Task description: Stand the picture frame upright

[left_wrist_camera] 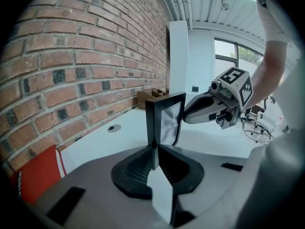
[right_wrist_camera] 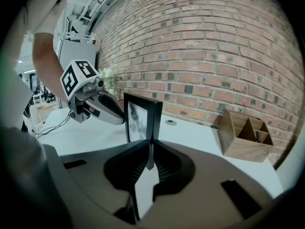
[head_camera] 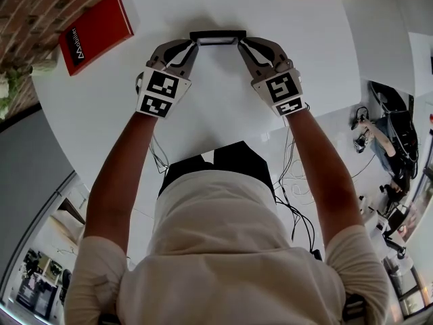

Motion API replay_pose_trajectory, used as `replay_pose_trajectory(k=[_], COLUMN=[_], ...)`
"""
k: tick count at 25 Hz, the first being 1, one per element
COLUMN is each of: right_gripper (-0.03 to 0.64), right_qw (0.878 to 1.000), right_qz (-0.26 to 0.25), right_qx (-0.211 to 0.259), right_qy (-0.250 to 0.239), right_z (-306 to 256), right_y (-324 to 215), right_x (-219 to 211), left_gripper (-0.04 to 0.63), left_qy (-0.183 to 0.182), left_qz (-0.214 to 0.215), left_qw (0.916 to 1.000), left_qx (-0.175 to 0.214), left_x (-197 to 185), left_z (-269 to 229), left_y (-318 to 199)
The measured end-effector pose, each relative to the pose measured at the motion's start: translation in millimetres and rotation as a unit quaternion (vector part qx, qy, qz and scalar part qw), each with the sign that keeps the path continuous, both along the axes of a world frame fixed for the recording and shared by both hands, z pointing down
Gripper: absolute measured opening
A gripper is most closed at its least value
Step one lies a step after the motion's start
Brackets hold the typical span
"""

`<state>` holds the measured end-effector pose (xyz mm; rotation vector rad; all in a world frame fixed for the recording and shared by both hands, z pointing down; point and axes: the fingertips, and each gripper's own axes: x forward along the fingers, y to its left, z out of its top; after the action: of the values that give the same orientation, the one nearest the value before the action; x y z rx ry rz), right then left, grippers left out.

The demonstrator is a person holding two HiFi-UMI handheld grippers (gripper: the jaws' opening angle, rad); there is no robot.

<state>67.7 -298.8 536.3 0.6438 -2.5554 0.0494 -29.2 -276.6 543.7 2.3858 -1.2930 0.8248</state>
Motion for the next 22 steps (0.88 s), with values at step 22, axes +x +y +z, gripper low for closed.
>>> replay_pose_trajectory(k=[22], right_gripper=[0.034], right_qw=[0.999], right_qz=[0.034], right_qx=[-0.014], right_qy=[0.001], right_z=[0.1], right_y=[8.3], right_x=[17.1], left_gripper=[0.052], left_qy=[0.001], left_qz=[-0.019], left_qw=[0.9998], left_qx=[-0.003], left_x=[-12.3], left_z=[-4.0], left_y=[8.8])
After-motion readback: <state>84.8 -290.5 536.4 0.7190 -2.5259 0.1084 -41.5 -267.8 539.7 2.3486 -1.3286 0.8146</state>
